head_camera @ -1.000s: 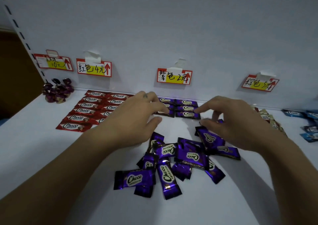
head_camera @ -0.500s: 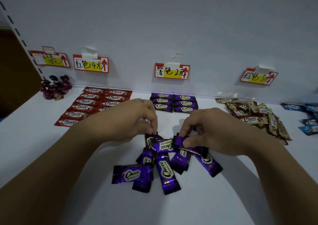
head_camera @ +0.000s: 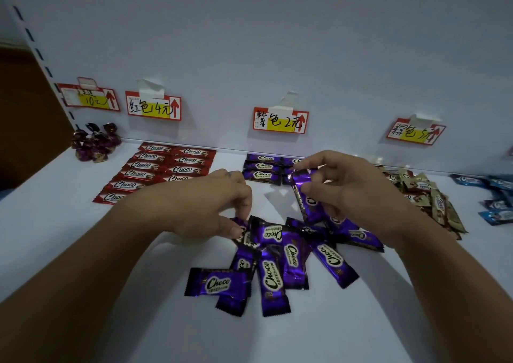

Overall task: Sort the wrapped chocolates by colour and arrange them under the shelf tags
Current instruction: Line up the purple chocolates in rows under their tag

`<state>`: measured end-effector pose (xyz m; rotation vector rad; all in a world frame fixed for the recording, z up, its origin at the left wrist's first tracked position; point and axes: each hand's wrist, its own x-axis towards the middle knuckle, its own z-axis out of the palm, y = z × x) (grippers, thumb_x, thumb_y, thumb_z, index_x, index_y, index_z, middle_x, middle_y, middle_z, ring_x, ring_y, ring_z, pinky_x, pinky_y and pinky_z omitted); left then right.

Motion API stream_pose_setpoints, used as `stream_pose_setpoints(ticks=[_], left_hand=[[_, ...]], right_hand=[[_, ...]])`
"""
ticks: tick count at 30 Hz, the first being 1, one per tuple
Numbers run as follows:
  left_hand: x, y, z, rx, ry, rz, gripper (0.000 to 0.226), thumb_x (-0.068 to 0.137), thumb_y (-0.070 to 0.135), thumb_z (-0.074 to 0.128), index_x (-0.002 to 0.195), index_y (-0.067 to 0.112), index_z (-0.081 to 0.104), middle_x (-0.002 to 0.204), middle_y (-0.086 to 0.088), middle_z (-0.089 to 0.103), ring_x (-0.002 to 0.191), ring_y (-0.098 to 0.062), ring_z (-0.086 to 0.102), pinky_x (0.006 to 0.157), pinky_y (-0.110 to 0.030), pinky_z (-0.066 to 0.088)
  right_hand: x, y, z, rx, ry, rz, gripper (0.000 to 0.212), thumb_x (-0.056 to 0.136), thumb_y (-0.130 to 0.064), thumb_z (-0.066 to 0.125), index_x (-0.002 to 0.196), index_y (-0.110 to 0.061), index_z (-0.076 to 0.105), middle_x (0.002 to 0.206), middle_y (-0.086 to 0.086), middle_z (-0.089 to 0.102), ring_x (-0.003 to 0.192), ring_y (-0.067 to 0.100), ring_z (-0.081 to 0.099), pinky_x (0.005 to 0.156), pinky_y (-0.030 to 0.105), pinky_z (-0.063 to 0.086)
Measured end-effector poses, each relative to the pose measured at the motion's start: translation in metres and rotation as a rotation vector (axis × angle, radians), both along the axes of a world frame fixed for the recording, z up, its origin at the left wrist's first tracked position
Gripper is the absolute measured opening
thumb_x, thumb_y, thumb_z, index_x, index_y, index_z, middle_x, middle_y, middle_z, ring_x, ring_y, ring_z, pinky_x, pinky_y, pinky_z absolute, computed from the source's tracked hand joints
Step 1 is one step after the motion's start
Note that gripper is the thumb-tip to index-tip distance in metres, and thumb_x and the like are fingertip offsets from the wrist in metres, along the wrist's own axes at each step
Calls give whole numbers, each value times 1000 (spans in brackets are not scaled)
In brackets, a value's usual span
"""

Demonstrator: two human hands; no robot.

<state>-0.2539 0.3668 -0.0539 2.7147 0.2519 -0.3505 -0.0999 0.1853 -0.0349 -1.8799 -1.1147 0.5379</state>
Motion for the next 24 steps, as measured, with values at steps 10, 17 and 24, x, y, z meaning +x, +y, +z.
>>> stream_pose_setpoints(ticks=[10,17,24], left_hand=[[1,8,1,-221,-230,291,14,87,27,68,93,35,59,84,10,62,73,-5,56,62,-17,40],[4,7,-1,-221,-383,359,12,89,27,65,93,38,69,85,6,64,79,-12,59,67,-24,46],[6,7,-5,-186,-411,402,23,96,20,56,107,37,65,87,14,59,78,-5,57,59,-18,45]], right_hand=[[1,2,-2,111,45,-67,6,86,-10,68,81,-12,65,54,-8,54,43,5,43,48,16,39],[-2,2,1,107,196,-49,17,94,-7,52,82,-2,64,69,13,70,59,31,67,49,30,48],[2,1,-2,-6,39,-18,11,87,-1,65,91,-8,57,67,11,68,63,25,70,52,34,53]])
